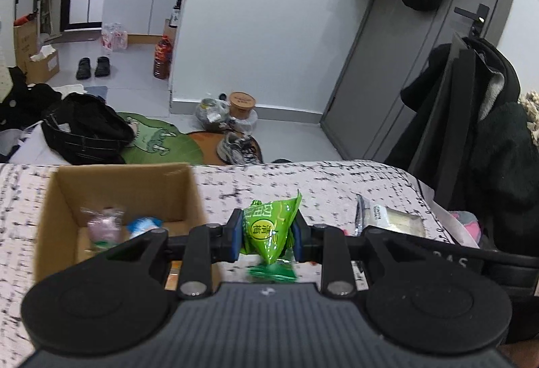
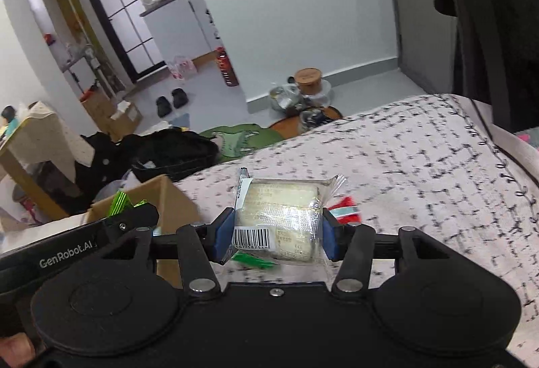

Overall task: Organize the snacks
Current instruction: 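Carry the green candy into the box with the left tool while the right tool drops the bread packet in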

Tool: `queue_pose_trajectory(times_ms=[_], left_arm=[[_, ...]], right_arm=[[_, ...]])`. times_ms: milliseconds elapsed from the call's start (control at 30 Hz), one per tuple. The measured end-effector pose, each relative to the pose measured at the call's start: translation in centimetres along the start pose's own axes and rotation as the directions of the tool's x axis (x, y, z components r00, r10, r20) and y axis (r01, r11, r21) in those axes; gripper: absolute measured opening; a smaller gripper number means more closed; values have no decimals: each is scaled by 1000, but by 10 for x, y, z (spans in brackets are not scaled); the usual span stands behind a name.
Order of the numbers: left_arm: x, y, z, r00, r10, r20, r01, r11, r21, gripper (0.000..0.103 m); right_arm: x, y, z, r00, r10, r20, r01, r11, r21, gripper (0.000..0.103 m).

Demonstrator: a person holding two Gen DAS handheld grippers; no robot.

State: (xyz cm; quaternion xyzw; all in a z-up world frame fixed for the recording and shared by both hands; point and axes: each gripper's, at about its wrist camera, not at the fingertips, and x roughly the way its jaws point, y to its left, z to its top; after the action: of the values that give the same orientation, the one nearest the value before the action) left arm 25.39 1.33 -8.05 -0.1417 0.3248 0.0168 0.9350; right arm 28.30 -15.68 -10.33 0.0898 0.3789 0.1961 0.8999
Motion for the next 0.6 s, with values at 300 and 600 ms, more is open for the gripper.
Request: queue_pose_trajectory(times_ms=[300,600], left_arm=[[-22,47,3,998,65,2,-65,998,-21,27],[-38,82,6,993,116,5,-116,992,-42,27]], right_arm=[[6,31,-3,998,63,-10,-63,998,-25,51],[12,67,-10,992,126,-33,-128,990,-59,51]])
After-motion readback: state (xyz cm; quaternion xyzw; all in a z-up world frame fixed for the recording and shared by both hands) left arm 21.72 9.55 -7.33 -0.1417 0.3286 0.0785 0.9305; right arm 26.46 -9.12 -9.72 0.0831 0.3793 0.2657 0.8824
